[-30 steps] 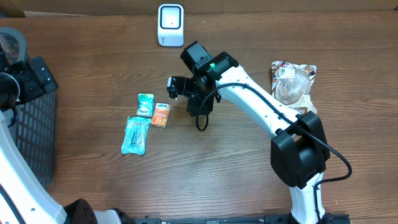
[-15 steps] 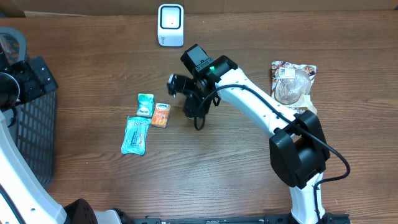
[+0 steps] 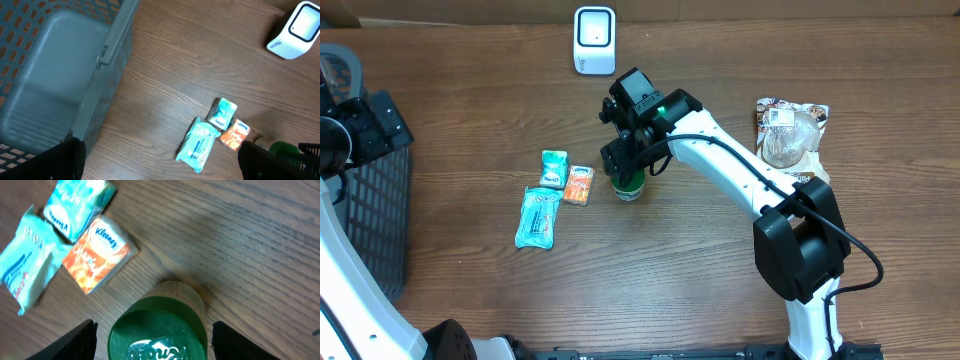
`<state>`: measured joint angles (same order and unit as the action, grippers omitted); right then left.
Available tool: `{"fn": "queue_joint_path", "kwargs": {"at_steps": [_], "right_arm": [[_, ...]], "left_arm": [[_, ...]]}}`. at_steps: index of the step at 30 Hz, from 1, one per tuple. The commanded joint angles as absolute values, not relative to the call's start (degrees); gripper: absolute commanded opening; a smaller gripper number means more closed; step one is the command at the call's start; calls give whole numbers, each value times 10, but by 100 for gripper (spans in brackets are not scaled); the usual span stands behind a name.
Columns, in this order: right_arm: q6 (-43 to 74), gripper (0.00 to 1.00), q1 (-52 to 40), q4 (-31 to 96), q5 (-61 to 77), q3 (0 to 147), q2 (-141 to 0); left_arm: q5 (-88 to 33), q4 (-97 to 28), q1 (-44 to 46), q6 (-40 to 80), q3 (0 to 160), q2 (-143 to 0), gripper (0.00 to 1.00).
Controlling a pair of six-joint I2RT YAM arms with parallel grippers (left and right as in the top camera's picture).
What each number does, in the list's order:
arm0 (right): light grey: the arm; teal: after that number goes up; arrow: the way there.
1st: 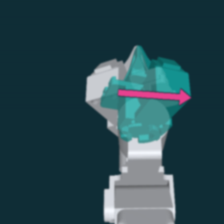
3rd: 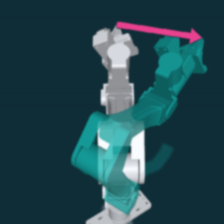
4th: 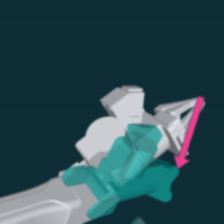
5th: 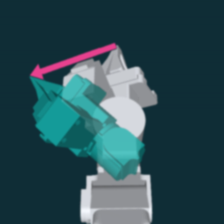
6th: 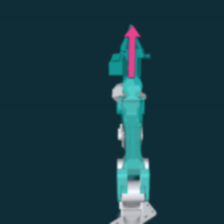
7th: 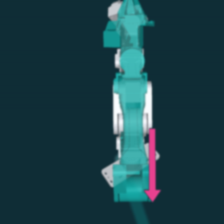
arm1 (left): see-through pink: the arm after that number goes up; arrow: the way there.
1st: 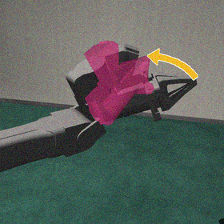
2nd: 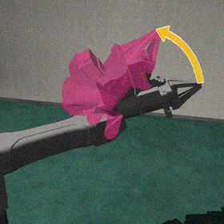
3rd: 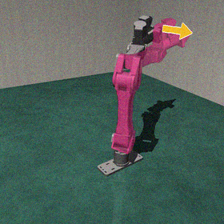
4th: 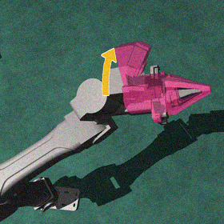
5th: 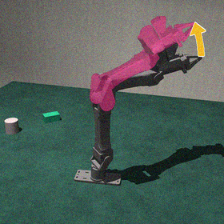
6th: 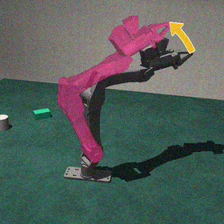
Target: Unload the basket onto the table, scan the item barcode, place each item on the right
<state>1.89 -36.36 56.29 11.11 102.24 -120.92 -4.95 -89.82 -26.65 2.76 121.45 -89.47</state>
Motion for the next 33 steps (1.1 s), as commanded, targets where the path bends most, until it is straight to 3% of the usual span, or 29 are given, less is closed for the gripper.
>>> {"fn": "queue_joint_path", "kwargs": {"at_steps": [1, 3, 9, 19, 33], "right_arm": [[98, 70, -362, 556, 92, 1024, -1206], [106, 70, -362, 553, 90, 1024, -1206], [105, 100, -359, 589, 90, 1057, -1205], [104, 100, -368, 698, 156, 1158, -1204], [153, 96, -373, 633, 35, 1069, -1206]], "left_arm": [[-56, -898, -266, 19, 1220, -897, 100], [-56, -898, -266, 19, 1220, -897, 100], [-56, -898, -266, 19, 1220, -897, 100], [-56, -898, -266, 19, 1220, -897, 100], [-56, -898, -266, 19, 1220, -897, 99]]}}
